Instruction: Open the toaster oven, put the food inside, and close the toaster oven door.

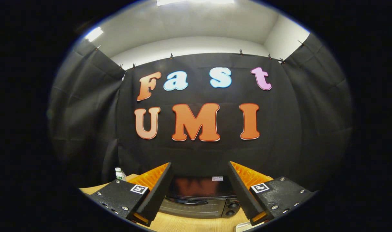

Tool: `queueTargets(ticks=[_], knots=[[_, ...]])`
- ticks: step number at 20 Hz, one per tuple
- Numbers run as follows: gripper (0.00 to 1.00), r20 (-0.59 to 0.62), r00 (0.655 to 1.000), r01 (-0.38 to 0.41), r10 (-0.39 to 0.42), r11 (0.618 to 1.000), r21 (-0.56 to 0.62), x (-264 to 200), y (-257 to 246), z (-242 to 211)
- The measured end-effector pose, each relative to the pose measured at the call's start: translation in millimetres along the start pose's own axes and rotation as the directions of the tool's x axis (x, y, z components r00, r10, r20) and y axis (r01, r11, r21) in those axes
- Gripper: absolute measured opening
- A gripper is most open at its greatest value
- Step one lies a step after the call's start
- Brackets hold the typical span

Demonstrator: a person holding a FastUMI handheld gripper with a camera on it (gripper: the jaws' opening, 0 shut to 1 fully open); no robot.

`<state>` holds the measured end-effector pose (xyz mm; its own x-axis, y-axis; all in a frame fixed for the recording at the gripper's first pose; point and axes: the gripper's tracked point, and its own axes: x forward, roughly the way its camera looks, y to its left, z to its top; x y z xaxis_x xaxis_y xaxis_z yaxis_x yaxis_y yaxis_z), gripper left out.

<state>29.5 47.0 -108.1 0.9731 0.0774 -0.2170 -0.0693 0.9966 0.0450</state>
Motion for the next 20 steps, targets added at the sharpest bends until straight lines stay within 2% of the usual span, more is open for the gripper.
queueTargets(ticks=[7,13,20], knots=[[1.00,-0.176,0.984,-0.040,0.040,0.999,0.005,33,28,-87],[1.00,-0.227,0.974,-0.010,-0.001,0.999,-0.047,54,31,-121],[1.00,-0.317,0.948,0.022,-0.041,0.998,-0.065,80,29,-171]])
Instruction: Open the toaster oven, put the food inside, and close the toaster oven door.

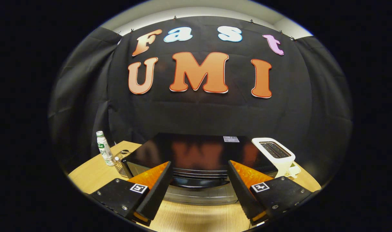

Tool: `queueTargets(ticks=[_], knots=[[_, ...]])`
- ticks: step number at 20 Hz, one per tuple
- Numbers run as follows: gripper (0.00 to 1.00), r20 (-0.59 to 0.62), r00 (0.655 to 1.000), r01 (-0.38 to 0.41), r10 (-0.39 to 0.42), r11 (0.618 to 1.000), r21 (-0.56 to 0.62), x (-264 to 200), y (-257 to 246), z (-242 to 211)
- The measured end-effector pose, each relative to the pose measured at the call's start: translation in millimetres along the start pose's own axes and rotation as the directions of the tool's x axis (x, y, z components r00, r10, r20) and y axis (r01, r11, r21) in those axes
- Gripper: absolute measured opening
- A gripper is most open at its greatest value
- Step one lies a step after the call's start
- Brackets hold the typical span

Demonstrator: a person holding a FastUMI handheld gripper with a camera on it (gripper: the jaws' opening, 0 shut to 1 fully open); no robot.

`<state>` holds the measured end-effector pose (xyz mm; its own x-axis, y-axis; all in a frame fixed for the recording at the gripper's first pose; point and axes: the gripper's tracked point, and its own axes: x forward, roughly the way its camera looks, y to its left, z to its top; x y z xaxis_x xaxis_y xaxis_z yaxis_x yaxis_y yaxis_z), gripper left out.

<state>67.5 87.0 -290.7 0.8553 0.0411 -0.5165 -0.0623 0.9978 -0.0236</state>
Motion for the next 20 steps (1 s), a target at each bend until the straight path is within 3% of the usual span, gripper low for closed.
queueTargets(ticks=[6,10,12,20], knots=[[0.99,0.021,0.999,-0.039,0.037,0.996,0.079,8,6,-3],[0.89,0.040,0.997,-0.070,0.067,0.995,0.069,1,14,-4],[0.81,0.055,0.996,-0.074,0.071,0.995,0.065,-11,16,-8],[0.80,-0.015,0.992,-0.122,0.122,0.992,0.017,-76,24,-58]])
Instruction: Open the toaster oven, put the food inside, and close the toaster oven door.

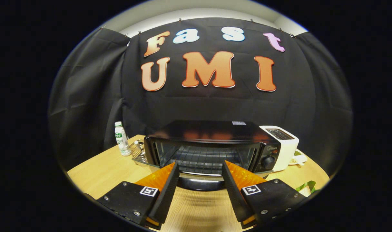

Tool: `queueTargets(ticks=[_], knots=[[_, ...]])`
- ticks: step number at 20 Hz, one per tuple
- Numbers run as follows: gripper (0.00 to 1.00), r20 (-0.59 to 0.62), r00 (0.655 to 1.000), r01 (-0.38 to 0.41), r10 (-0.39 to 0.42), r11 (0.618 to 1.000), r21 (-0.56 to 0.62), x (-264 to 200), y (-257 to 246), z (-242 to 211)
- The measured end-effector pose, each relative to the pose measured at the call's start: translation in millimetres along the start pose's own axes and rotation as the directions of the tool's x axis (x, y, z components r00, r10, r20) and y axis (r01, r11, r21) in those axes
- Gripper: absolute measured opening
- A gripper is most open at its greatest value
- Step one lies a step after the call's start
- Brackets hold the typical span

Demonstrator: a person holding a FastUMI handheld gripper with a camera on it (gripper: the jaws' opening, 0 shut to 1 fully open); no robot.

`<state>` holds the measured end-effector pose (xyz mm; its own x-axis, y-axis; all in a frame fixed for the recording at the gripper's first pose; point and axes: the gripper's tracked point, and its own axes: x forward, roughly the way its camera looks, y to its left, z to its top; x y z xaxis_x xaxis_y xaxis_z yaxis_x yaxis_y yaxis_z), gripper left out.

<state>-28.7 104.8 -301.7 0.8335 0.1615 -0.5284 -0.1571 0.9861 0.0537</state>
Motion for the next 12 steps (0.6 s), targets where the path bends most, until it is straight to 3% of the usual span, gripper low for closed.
queueTargets(ticks=[7,12], knots=[[0.80,-0.013,1.000,-0.022,0.022,0.999,0.036,-21,2,-31],[0.81,-0.108,0.994,-0.019,0.028,0.996,0.083,-23,-2,-72]])
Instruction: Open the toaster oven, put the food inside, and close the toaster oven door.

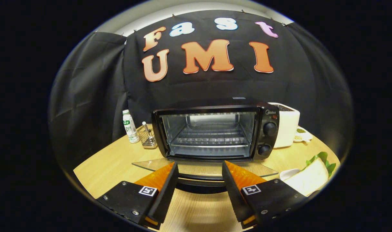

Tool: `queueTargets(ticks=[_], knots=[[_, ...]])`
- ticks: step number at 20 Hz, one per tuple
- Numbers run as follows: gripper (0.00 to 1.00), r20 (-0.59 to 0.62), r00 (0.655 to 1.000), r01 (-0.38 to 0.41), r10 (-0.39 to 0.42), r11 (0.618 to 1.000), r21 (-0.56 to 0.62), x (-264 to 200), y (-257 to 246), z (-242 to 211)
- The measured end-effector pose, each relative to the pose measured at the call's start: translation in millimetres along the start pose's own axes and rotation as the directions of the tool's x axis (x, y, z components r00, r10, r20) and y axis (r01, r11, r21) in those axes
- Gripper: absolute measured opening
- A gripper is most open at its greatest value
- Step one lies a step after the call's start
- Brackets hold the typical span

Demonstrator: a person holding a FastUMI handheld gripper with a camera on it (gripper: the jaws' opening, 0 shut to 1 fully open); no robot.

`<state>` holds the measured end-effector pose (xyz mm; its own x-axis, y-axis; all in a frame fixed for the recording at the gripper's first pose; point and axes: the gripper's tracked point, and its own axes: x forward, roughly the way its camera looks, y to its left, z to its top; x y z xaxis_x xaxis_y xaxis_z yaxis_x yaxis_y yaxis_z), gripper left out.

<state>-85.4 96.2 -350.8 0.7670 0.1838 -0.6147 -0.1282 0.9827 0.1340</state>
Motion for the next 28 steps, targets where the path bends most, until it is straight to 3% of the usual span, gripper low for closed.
queueTargets(ticks=[9,16,23,28], knots=[[0.83,-0.153,0.988,0.018,-0.012,0.999,0.036,14,-7,-62],[0.84,-0.153,0.988,-0.001,0.008,0.999,0.051,2,-17,-46],[0.96,-0.066,0.997,-0.033,0.037,0.997,0.063,-47,-48,6],[0.98,-0.010,1.000,0.017,-0.016,0.997,0.076,-86,-104,44]])
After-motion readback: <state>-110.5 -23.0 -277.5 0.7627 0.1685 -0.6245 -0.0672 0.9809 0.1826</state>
